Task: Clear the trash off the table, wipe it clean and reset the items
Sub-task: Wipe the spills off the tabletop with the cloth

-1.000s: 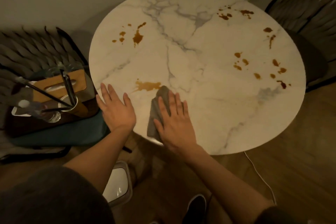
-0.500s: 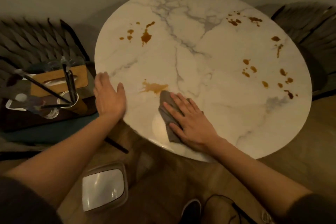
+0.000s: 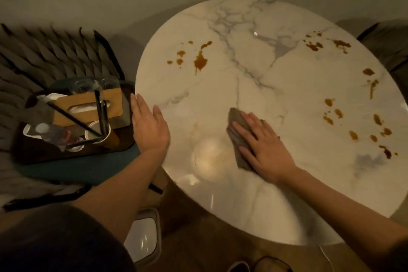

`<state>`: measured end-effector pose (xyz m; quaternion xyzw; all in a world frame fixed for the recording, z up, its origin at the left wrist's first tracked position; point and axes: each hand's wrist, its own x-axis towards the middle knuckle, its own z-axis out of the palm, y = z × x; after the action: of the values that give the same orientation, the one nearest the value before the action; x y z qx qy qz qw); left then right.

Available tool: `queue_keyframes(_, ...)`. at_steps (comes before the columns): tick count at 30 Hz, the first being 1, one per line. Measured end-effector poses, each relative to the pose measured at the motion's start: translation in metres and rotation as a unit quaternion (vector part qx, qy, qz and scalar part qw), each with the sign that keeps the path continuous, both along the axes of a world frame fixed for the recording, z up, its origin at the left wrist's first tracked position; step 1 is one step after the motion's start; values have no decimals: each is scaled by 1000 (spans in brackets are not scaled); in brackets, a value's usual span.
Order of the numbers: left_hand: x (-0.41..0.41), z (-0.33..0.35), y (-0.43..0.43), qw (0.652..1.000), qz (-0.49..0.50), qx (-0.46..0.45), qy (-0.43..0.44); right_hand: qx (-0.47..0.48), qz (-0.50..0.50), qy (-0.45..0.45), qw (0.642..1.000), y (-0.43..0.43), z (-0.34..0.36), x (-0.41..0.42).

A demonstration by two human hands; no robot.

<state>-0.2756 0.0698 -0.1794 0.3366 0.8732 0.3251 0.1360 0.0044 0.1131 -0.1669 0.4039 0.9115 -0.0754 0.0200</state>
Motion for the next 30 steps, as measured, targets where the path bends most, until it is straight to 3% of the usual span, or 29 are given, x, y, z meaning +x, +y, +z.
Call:
queue_keyframes(2, -1, -3, -1, 1000, 11, -3, -7, 9, -107, 16, 994, 21, -4, -35)
queue_keyframes(4, -1, -5, -5, 1000, 5, 0, -15, 11, -140, 32, 989, 12, -9, -83)
queue_keyframes(6, -2, -2, -5, 1000, -1, 3, -16, -1, -40, 31, 999, -20, -9, -105)
queue_keyframes(9, -4, 7, 1, 1000, -8, 0, -13, -21, 158, -3, 987, -44, 5, -61)
queue_keyframes(11, -2, 9, 2, 1000, -1, -6, -12, -22, 200, -20, 979, -21, 7, -20)
queue_keyframes(14, -1, 5, 1, 1000, -3, -2, -10, 2, 44, -10, 999, 32, 8, -11)
queue_keyframes(16, -3, 1, -1, 1000, 1, -2, -11, 20, -116, 16, 993, 37, 2, -57)
queue_keyframes(17, -3, 0, -2, 1000, 2, -5, -14, 12, -132, 20, 991, 28, 0, -83)
queue_keyframes(18, -3, 0, -4, 1000, -2, -6, -17, -2, -90, 20, 996, 13, -3, -103)
queue_keyframes(21, -3, 3, -2, 1000, -14, 3, -20, -2, 180, -7, 984, -3, -1, -90)
queue_keyframes(22, -4, 3, -1, 1000, -12, 3, -18, 7, 192, -2, 981, 10, 0, -75)
queue_keyframes(24, -4, 3, 0, 1000, -14, -2, -11, 11, 32, 17, 999, 28, 0, -53)
queue_keyframes(26, -4, 1, 0, 1000, -14, -6, -11, 13, -160, 35, 986, 12, -3, -59)
queue_keyframes(27, -4, 2, -1, 1000, -11, -9, -13, 10, -161, 48, 986, -7, -3, -69)
queue_keyframes(30, 0, 7, 0, 1000, -19, -20, -10, -42, 96, 18, 994, -48, 1, -59)
